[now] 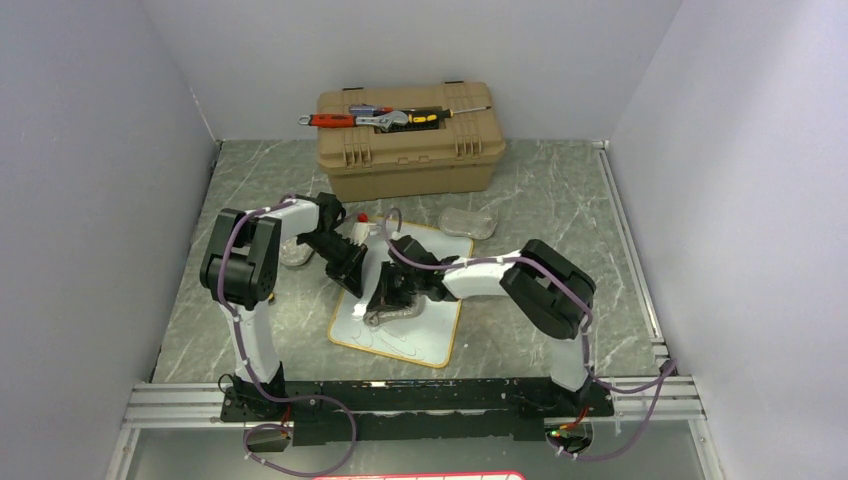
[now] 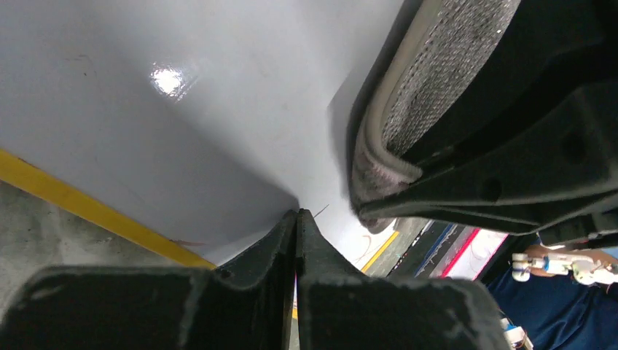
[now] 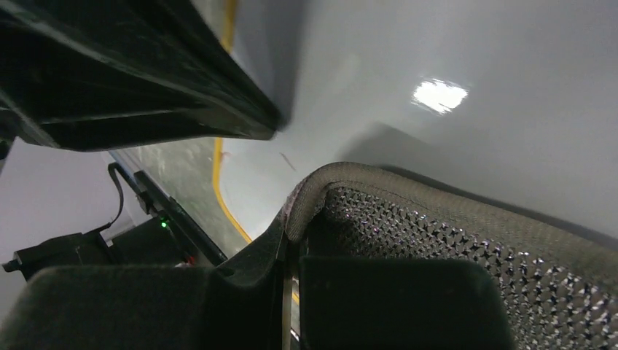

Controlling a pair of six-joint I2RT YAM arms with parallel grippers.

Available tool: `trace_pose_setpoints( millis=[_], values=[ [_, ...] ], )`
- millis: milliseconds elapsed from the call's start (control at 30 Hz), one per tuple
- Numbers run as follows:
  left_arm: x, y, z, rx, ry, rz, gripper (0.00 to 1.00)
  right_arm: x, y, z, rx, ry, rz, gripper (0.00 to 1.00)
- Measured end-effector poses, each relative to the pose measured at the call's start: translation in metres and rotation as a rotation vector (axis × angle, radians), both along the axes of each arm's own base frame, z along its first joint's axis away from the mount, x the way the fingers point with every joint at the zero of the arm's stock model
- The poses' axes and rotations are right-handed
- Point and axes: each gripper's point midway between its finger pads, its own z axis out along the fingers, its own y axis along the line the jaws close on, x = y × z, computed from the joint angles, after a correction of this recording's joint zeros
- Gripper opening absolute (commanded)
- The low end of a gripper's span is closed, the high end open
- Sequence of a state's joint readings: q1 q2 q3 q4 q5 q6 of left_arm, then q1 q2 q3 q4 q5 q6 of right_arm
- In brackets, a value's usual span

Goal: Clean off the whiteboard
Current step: Erase the whiteboard at the center of the board.

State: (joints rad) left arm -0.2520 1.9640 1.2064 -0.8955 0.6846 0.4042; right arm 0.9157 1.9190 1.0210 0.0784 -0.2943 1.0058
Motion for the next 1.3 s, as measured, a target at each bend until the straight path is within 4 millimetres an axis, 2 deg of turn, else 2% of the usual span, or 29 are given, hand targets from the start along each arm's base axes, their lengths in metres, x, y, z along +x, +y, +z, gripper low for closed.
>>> trace_pose_setpoints(
  millis=[67,133,200,300,333,400,500,567,667,700,767,800,867,900,1067,1133,1200,1300],
  values=[
    [0.000,0.000,0.000,0.000,0.003,0.000,0.09,-0.001,0.007,-0.002,0.014,-0.010,0.011,0.00],
    [0.000,0.000,0.000,0.001,0.003,0.000,0.09,-0.006,-0.006,-0.004,0.027,-0.015,-0.009,0.00],
    [-0.001,0.000,0.000,0.001,0.003,-0.001,0.09,-0.016,-0.031,-0.004,0.024,-0.005,-0.041,0.00],
    [-0.001,0.000,0.000,0.001,0.003,-0.001,0.09,-0.040,-0.083,-0.005,-0.003,0.016,-0.112,0.00],
    [-0.001,0.000,0.000,0.001,0.003,-0.001,0.09,-0.046,-0.094,-0.005,-0.009,0.021,-0.133,0.00],
    [-0.001,0.000,0.000,0.001,0.003,-0.001,0.09,-0.053,-0.101,-0.005,-0.016,0.021,-0.150,0.00],
    [-0.001,0.000,0.000,0.001,0.003,-0.001,0.09,-0.053,-0.084,-0.003,-0.037,0.020,-0.126,0.00],
    [-0.001,0.000,0.000,0.002,0.004,-0.001,0.09,-0.050,-0.055,-0.002,-0.059,0.022,-0.074,0.00],
    [-0.001,0.000,0.000,0.002,0.005,-0.001,0.09,-0.039,0.001,0.000,-0.074,-0.011,0.022,0.00],
    [-0.001,0.000,0.000,0.002,0.005,-0.001,0.09,-0.036,0.015,0.001,-0.071,-0.025,0.045,0.00],
    [-0.001,0.001,0.000,0.003,0.005,-0.002,0.09,-0.036,0.027,0.000,-0.070,-0.042,0.072,0.00],
    [-0.001,0.001,0.000,0.005,0.006,-0.002,0.09,-0.038,0.026,-0.001,-0.071,-0.048,0.076,0.00],
    [-0.001,0.001,0.000,0.011,0.006,-0.003,0.09,-0.044,0.015,-0.006,-0.060,-0.051,0.065,0.00],
    [-0.001,0.002,0.000,0.013,0.005,-0.003,0.09,-0.050,0.004,-0.008,-0.055,-0.046,0.054,0.00],
    [-0.001,0.003,0.000,0.024,0.003,-0.007,0.09,-0.089,-0.071,-0.007,-0.023,-0.008,-0.041,0.00],
    [-0.001,0.003,0.000,0.027,0.002,-0.008,0.09,-0.100,-0.093,-0.008,-0.021,0.007,-0.079,0.00],
    [-0.001,0.003,0.000,0.032,0.002,-0.009,0.09,-0.101,-0.098,-0.008,-0.023,0.012,-0.100,0.00],
    [-0.001,0.003,0.000,0.035,0.002,-0.011,0.09,-0.098,-0.085,-0.008,-0.055,0.026,-0.086,0.00]
  ],
)
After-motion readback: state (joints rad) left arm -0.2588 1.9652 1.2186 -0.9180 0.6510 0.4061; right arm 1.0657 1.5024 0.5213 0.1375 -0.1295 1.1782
